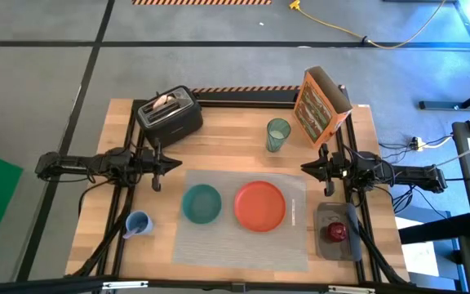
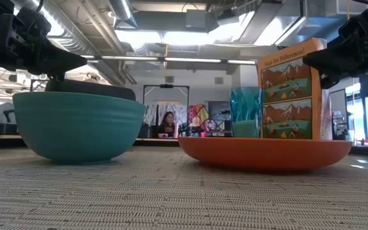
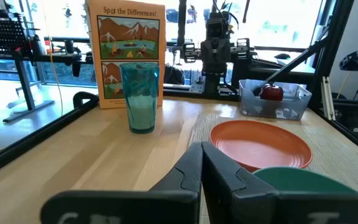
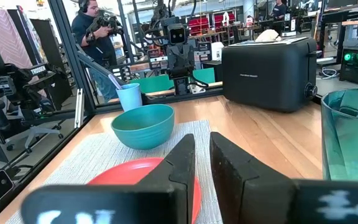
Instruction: Arrange a breakfast setting
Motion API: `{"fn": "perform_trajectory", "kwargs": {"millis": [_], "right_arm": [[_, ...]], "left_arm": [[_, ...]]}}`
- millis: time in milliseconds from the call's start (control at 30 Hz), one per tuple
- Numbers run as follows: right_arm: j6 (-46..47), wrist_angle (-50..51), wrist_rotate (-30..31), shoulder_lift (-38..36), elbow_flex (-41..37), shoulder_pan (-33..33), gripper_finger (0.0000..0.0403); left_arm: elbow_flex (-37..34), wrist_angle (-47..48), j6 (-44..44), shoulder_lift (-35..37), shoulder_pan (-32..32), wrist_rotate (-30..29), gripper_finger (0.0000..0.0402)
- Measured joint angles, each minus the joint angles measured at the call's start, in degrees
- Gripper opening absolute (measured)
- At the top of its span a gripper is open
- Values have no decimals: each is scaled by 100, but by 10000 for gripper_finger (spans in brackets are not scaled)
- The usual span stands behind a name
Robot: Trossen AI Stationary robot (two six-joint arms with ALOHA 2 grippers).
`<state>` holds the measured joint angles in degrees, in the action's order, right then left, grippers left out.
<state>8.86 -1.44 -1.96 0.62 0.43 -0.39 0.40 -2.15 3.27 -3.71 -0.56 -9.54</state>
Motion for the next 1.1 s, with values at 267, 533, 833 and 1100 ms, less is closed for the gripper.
{"fn": "perform_trajectory", "kwargs": {"millis": [267, 533, 833, 1100], "right_arm": [[1123, -181, 347, 2, -2, -1, 42], [4433, -250, 2026, 125, -2, -5, 42], [4892, -352, 2258, 264, -2, -2, 42], [4832, -1331, 1451, 331, 254, 80, 42]], "left_arm": [[0, 0, 2, -1, -1, 0, 1], [2, 0, 0, -1, 1, 0, 1], [2, -6, 35, -1, 0, 2, 1], [1, -582, 1451, -1, -1, -191, 1]]}}
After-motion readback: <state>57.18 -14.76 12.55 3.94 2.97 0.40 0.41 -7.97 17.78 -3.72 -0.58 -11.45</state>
